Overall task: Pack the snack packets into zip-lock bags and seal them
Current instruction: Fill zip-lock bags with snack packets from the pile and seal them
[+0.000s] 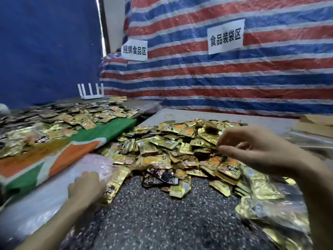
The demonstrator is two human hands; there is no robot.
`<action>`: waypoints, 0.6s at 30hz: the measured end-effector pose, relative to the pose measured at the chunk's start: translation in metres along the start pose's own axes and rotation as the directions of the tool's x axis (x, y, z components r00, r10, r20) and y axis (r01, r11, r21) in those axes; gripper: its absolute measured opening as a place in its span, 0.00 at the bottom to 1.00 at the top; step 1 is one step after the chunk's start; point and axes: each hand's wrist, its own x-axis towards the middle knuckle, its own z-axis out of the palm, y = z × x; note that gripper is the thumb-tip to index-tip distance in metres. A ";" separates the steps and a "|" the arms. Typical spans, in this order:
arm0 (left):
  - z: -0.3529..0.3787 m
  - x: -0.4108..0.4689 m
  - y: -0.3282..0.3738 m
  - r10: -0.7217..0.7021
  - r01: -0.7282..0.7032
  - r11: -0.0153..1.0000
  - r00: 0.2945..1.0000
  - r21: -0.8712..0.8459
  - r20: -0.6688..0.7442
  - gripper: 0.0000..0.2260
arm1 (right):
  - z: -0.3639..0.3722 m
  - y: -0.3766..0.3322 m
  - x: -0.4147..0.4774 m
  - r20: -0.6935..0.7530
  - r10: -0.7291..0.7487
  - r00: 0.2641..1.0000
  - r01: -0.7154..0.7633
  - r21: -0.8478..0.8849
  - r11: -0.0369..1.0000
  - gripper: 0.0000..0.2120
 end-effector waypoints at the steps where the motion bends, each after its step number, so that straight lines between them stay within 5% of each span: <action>1: 0.003 0.002 -0.007 0.012 -0.012 1.000 1.000 0.008 0.012 0.23 | 0.000 0.000 0.000 0.007 -0.002 1.000 0.002 -0.006 1.000 0.14; 6: 0.001 0.003 -0.016 0.003 -0.025 0.988 0.990 -0.152 -0.144 0.16 | -0.003 0.004 -0.005 -0.008 0.005 1.000 -0.005 0.012 1.000 0.11; 10: -0.016 0.010 -0.012 0.026 -0.048 0.969 0.995 -0.241 -0.095 0.18 | -0.007 0.004 -0.011 -0.013 0.024 1.000 -0.023 0.046 0.999 0.20; 13: -0.038 0.008 0.006 0.056 -0.103 0.965 0.979 -0.240 -0.195 0.18 | -0.009 0.005 -0.012 -0.008 0.035 0.999 -0.035 0.051 0.998 0.23; 16: -0.064 -0.012 0.043 0.215 -0.336 0.880 0.912 -0.335 -0.348 0.16 | -0.009 0.007 -0.010 -0.051 0.033 0.998 -0.030 0.056 0.998 0.24; 18: -0.080 -0.032 0.075 0.375 -0.552 0.708 0.822 -0.440 -0.428 0.11 | -0.008 0.008 -0.008 -0.078 0.089 0.993 -0.080 0.107 0.991 0.32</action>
